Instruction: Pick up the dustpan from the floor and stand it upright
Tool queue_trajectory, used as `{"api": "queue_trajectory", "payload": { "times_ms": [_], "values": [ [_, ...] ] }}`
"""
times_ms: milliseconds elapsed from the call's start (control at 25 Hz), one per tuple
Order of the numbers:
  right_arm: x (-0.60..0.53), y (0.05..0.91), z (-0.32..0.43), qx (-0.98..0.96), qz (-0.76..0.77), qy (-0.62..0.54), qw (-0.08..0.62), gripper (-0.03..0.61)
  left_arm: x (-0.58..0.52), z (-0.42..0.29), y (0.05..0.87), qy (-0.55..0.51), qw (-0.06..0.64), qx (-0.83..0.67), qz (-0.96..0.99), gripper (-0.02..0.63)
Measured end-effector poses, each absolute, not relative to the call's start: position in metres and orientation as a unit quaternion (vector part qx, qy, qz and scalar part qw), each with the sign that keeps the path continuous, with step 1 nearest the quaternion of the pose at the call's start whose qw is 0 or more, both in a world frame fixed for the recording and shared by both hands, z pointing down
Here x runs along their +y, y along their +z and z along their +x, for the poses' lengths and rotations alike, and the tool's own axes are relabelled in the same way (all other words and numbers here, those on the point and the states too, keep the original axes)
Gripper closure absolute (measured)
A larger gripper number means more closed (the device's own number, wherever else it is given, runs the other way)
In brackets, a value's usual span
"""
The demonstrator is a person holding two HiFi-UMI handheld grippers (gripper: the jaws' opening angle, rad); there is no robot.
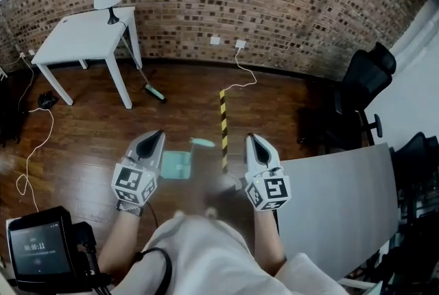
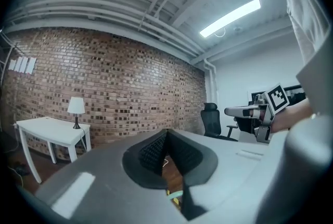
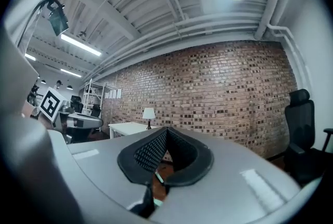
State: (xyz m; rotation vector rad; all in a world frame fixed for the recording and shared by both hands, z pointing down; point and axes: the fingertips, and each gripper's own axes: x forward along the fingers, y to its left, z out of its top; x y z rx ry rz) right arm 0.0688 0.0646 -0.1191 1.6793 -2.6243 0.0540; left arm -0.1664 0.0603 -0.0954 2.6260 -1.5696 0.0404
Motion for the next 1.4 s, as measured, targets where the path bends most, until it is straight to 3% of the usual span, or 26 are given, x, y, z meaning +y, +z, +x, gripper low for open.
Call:
{"api": "queue_trajectory", "payload": {
  "times_ms": [320, 720, 1080, 1400],
  "values": [
    [0.136, -0.083, 0.083, -0.834, 0.548, 0.064, -0.01, 0.565, 0.125, -0.162, -0.068, 0.017, 0.009, -0.505, 0.863, 0.613],
    [0.286, -0.118, 0.122, -0.843, 0.532, 0.042, -0.07, 0.565, 0.292, -0.109, -0.079, -0.022, -0.004, -0.511, 0.859, 0.612],
    [0.439, -0.093, 0.16, -0.867, 0.493, 0.067, -0.003, 0.565, 0.461, -0.05, -0.076, -0.034, 0.021, -0.495, 0.868, 0.612],
    [0.53, -0.089, 0.18, -0.873, 0.48, 0.087, -0.024, 0.565, 0.552, -0.019, -0.077, -0.023, 0.042, -0.495, 0.868, 0.612]
  ]
}}
